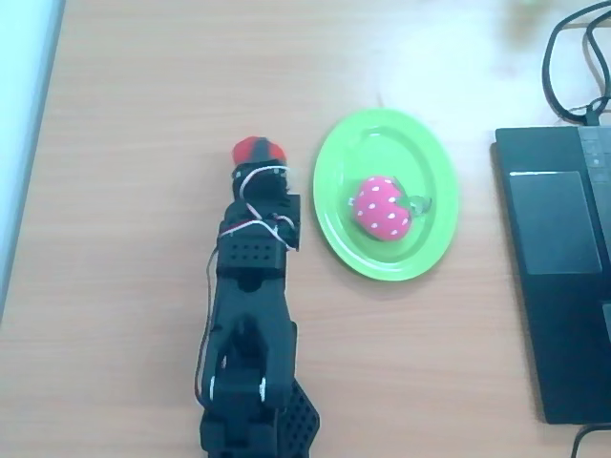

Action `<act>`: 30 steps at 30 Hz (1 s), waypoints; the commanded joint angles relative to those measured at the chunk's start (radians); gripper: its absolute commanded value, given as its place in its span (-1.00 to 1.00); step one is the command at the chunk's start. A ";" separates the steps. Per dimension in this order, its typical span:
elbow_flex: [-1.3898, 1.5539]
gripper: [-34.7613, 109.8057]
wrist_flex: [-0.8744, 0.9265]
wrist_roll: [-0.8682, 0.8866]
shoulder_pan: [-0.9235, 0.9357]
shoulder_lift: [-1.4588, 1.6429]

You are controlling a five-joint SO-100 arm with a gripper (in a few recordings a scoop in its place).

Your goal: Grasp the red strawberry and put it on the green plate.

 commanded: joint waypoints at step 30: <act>-0.219 -0.25 -0.624 0.221 0.402 -0.661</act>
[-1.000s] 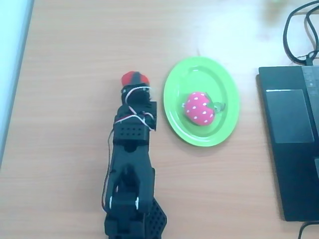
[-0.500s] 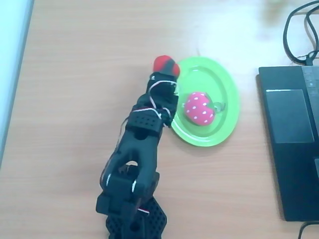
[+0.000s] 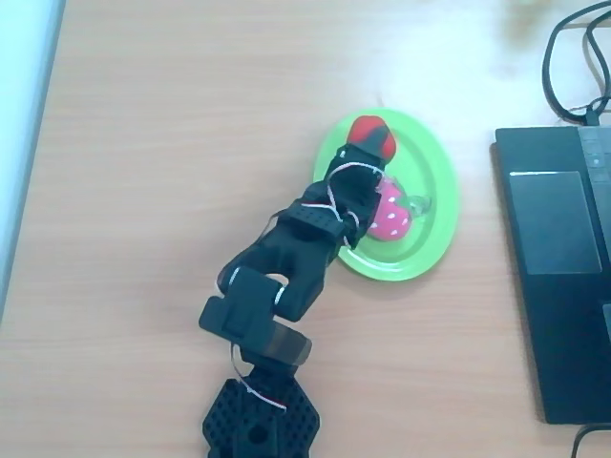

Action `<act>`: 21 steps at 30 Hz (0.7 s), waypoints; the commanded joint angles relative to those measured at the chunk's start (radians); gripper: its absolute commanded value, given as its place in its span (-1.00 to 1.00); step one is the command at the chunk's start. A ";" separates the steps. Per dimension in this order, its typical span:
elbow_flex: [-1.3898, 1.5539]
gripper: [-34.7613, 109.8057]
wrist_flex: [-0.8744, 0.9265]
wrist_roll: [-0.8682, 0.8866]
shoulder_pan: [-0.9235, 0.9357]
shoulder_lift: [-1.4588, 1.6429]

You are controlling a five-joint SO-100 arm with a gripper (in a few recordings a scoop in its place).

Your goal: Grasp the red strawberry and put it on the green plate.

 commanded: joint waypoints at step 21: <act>-0.133 -0.12 0.035 0.038 0.011 -0.087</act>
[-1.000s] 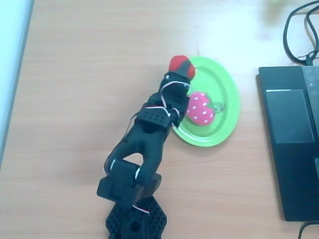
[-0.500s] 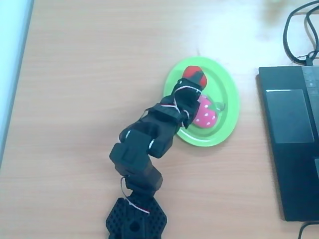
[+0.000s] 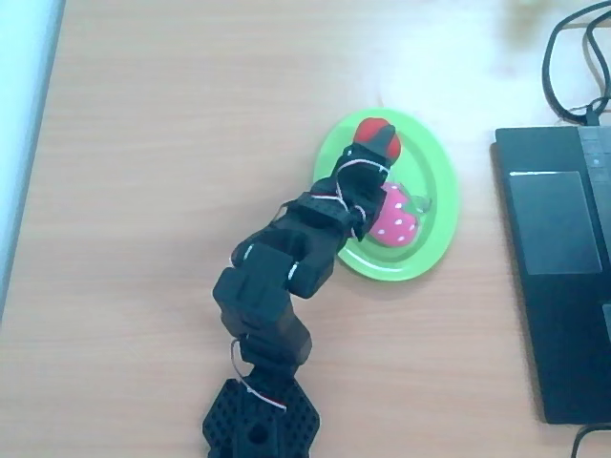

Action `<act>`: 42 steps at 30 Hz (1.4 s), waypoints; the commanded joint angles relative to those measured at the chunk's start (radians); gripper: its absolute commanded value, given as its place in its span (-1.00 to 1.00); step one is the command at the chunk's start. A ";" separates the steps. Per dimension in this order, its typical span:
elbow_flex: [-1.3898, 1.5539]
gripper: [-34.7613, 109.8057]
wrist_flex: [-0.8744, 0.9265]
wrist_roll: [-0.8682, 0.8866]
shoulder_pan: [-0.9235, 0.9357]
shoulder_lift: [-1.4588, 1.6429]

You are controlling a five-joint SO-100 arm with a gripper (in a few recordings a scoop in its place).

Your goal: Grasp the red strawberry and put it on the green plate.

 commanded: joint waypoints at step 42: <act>-0.037 -0.12 0.423 -0.078 -0.020 0.319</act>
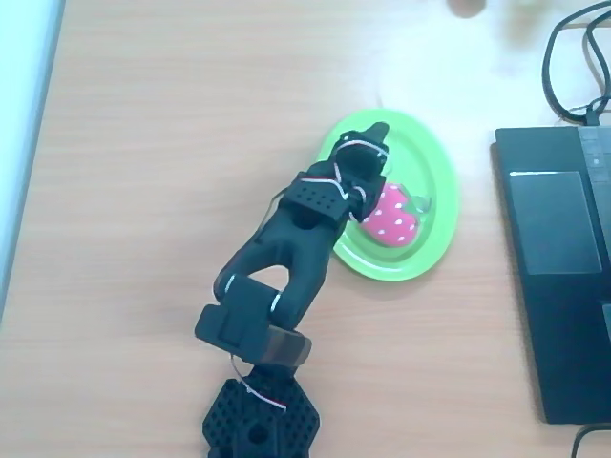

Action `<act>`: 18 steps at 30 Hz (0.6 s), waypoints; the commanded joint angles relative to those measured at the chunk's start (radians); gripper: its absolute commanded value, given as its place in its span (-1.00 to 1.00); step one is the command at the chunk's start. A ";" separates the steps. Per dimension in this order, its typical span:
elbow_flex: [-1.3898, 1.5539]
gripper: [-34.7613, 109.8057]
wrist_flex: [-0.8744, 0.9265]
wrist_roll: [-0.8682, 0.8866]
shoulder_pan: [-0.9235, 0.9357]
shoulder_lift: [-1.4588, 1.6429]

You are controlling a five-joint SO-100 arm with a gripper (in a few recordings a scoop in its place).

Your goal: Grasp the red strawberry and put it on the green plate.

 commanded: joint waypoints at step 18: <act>0.687 -0.52 0.091 -0.209 -0.114 1.000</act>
